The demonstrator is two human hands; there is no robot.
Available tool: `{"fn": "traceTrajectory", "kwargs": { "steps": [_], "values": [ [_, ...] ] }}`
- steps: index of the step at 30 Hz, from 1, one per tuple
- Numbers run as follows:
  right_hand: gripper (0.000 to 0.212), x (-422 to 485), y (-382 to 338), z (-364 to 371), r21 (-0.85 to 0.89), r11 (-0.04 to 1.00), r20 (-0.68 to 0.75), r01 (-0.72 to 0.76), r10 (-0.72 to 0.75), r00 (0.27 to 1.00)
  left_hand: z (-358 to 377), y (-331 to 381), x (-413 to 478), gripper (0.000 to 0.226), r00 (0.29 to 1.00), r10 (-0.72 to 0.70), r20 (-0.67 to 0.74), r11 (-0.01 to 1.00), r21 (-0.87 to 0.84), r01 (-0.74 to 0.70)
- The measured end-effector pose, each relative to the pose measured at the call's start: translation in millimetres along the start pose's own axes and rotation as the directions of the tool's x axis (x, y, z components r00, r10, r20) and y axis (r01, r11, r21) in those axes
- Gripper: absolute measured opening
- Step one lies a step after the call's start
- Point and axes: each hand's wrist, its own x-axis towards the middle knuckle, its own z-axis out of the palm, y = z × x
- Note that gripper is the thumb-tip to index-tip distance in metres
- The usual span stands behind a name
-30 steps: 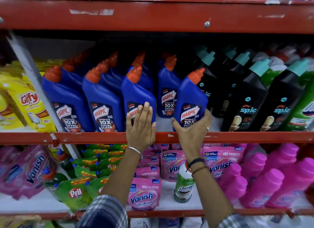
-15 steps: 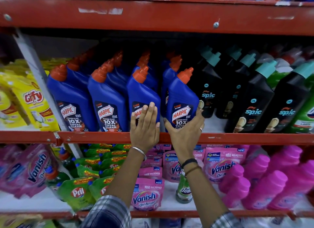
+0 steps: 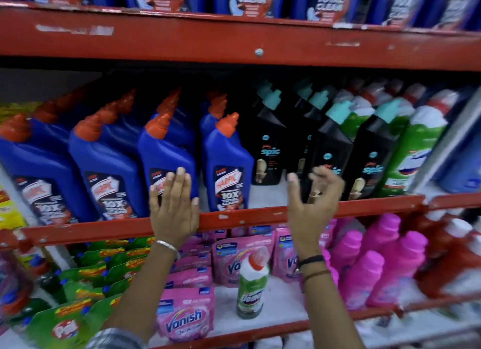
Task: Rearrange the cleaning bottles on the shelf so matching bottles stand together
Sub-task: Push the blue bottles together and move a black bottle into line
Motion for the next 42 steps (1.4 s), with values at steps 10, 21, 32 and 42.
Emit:
{"fn": "traceTrajectory", "kwargs": {
  "steps": [10,21,32,42],
  "values": [
    [0.085,96.9,93.1,-74.8,-0.341,0.93,0.052,-0.139,0.167,0.985,0.2,3.6,3.4,0.057,1.0,-0.016,-0.017,1.0,-0.008,0.016],
    [0.104,114.6,97.6,-70.0,-0.492,0.863,0.127,-0.115,0.202,0.971,2.0,3.8,2.2,0.058,1.0,-0.016,-0.012,1.0,-0.015,0.016],
    [0.102,85.5,59.7,-89.7,-0.287,0.951,-0.152,-0.118,0.076,0.985,0.3,4.2,4.2,0.058,1.0,-0.017,0.003,1.0,-0.025,0.017],
    [0.099,51.9,-12.4,-61.7,-0.181,0.981,0.069,-0.067,0.08,0.994,-1.2,4.1,4.1,0.058,1.0,-0.015,0.015,1.0,-0.013,0.015]
  ]
}}
